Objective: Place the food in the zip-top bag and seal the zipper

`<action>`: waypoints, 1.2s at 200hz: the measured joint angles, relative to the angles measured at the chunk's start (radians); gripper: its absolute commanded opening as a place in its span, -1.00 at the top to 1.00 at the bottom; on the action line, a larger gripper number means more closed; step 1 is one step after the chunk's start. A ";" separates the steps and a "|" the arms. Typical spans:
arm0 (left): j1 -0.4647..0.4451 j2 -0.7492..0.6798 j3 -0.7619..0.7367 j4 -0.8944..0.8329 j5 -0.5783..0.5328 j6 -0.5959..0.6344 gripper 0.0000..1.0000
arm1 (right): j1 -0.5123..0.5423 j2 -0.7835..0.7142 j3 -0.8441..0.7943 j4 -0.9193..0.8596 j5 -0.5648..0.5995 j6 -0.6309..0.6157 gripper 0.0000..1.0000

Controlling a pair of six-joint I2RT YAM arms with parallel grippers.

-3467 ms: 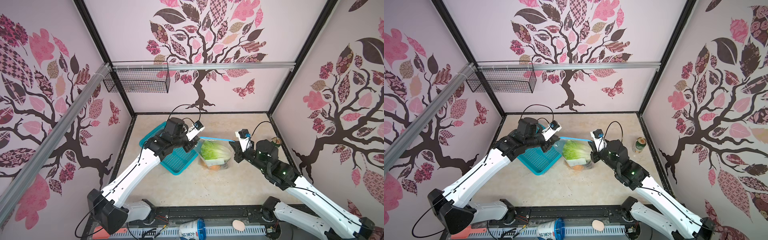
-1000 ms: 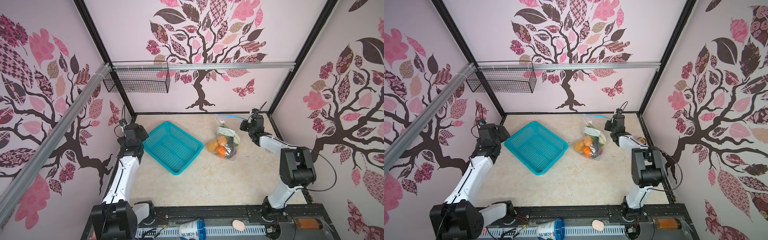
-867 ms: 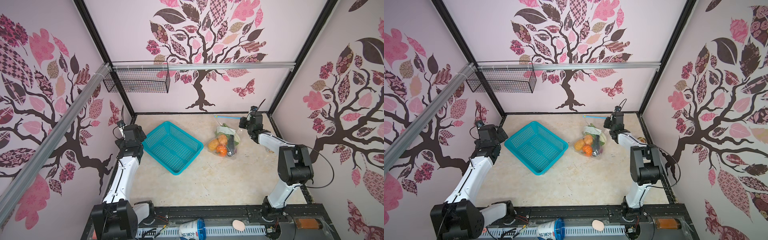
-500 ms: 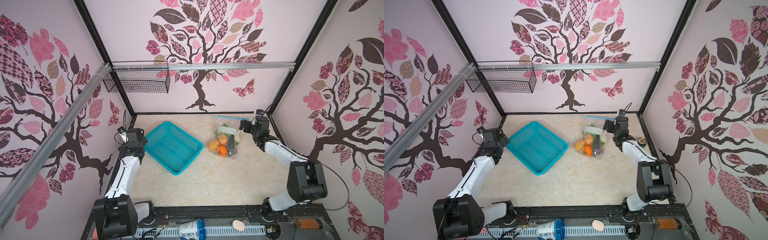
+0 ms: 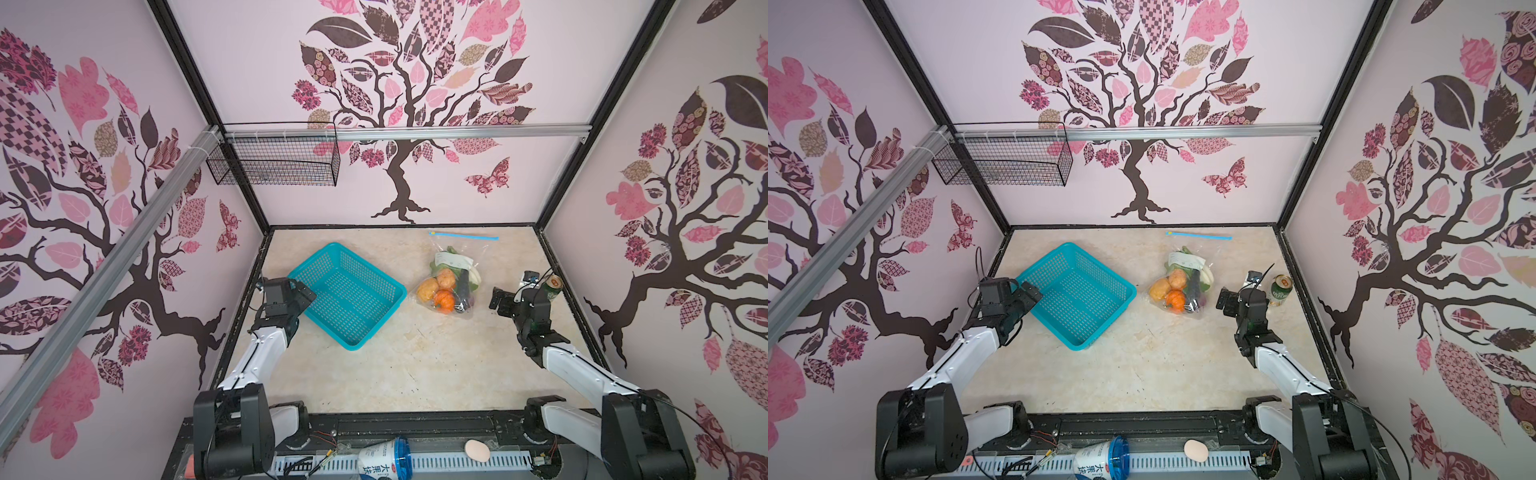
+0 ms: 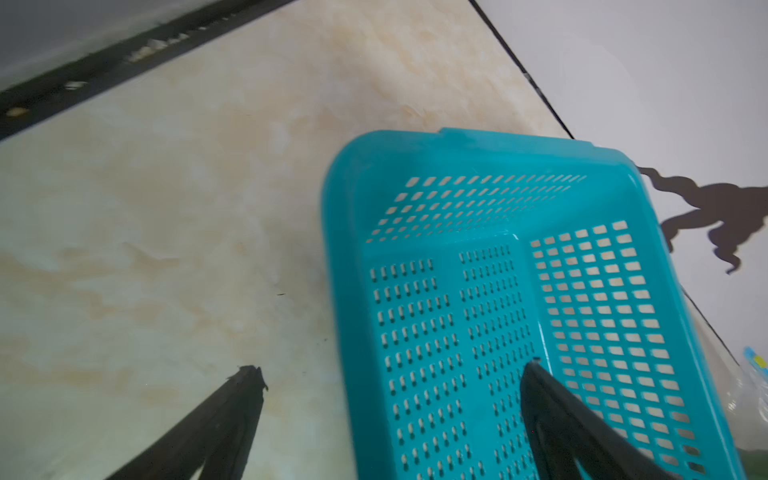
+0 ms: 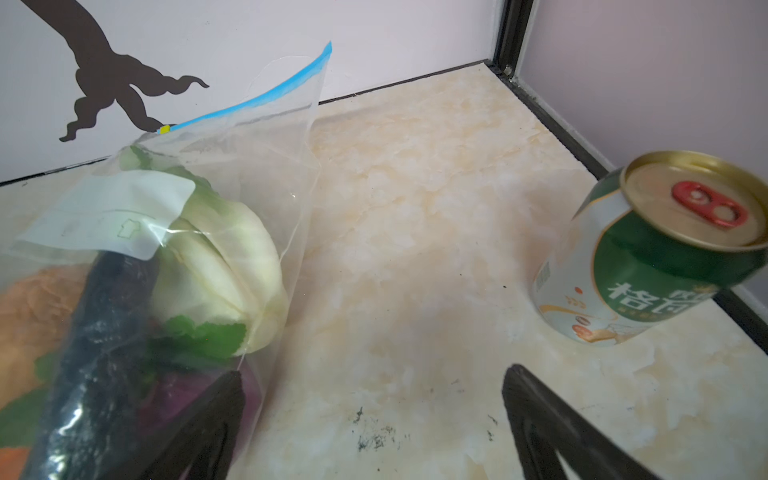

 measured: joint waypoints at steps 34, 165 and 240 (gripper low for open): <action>-0.078 0.168 0.047 0.125 0.086 0.040 -0.97 | 0.000 0.098 -0.040 0.183 -0.002 -0.055 -0.99; -0.192 0.325 0.352 0.204 0.180 0.294 -0.97 | 0.000 0.441 -0.108 0.755 -0.031 -0.180 -0.99; -0.034 -0.098 -0.022 0.227 -0.150 0.491 -0.97 | -0.002 0.441 -0.096 0.754 -0.031 -0.180 -0.99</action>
